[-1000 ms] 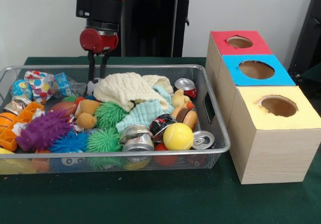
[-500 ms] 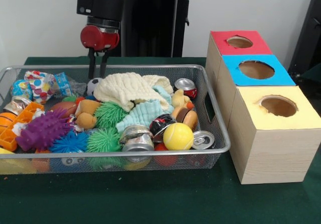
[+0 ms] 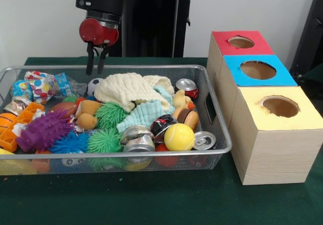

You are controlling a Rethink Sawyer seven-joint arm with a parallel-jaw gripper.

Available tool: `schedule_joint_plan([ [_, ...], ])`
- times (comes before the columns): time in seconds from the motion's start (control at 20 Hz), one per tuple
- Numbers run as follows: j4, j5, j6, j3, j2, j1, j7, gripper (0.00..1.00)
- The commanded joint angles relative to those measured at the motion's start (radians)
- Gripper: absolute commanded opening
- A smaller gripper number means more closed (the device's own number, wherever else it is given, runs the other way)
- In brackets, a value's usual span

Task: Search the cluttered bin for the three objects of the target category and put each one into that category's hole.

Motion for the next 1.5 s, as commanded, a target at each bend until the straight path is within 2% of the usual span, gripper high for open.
schedule_joint_plan([
  [0.05, -0.103, -0.106, 0.098, 0.096, -0.005, -0.021, 0.108, 1.0],
  [0.25, -0.136, -0.143, 0.102, 0.098, 0.024, -0.021, 0.117, 1.0],
  [0.5, -0.174, -0.226, 0.077, 0.085, 0.064, -0.011, 0.201, 1.0],
  [0.9, -0.245, -0.258, 0.063, 0.079, 0.102, -0.006, 0.238, 1.0],
  [0.95, -0.259, -0.283, 0.051, 0.072, 0.122, 0.003, 0.272, 1.0],
  [1.15, -0.269, -0.213, 0.067, 0.102, 0.122, -0.032, 0.165, 1.0],
  [1.4, -0.295, -0.213, 0.059, 0.099, 0.148, -0.044, 0.157, 1.0],
  [1.45, -0.306, -0.24, 0.079, 0.088, 0.186, -0.042, 0.2, 1.0],
  [1.5, -0.312, -0.245, 0.092, 0.081, 0.207, -0.045, 0.205, 1.0],
])
